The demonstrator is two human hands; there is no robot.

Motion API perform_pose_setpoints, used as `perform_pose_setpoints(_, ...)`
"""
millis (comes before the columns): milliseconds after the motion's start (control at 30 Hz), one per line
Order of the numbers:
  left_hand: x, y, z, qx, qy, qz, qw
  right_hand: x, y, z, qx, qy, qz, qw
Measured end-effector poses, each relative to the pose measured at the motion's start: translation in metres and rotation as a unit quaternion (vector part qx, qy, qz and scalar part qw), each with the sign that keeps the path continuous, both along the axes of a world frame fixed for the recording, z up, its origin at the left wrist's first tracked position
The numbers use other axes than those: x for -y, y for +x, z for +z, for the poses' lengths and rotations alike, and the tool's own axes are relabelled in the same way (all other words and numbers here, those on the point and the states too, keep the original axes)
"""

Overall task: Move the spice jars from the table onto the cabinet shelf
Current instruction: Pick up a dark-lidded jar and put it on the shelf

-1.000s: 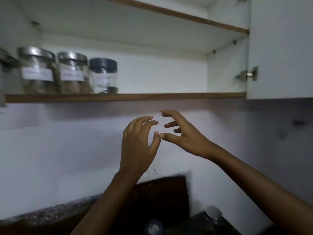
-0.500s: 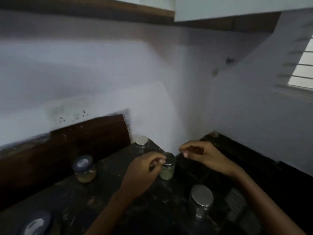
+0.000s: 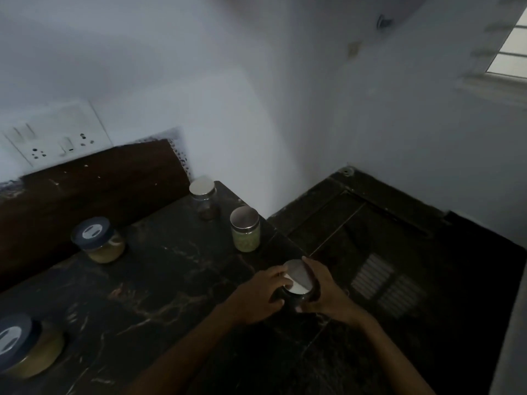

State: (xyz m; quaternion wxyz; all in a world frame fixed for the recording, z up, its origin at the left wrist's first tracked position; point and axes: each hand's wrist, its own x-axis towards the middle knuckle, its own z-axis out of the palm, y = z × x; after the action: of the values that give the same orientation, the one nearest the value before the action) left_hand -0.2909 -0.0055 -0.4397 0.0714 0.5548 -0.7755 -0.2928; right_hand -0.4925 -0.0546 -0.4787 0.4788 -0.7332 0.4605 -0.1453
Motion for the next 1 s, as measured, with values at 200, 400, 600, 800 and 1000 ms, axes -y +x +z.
perform_pose_setpoints(200, -0.001, 0.007, -0.002, 0.018, 0.007, -0.01, 1.0, -0.001, 0.007, -0.012, 0.099, 0.034, -0.072, 0.992)
perform_pose_setpoints(400, -0.007, 0.032, 0.005, 0.015, -0.037, -0.014, 0.999, 0.011, 0.026, 0.021, 0.107, 0.061, -0.059, 0.991)
perform_pose_setpoints(600, -0.031, 0.069, 0.032, -0.01, -0.062, 0.015, 0.998, 0.005, 0.061, 0.068, 0.108, 0.063, 0.011, 0.992)
perform_pose_setpoints(800, -0.077, 0.103, 0.047, -0.043, -0.015, 0.057, 0.997, -0.012, 0.105, 0.084, 0.117, 0.099, 0.061, 0.986)
perform_pose_setpoints(1000, -0.119, 0.125, 0.041, -0.132, 0.012, 0.127, 0.983, -0.036, 0.151, 0.087, 0.097, 0.117, 0.089, 0.984)
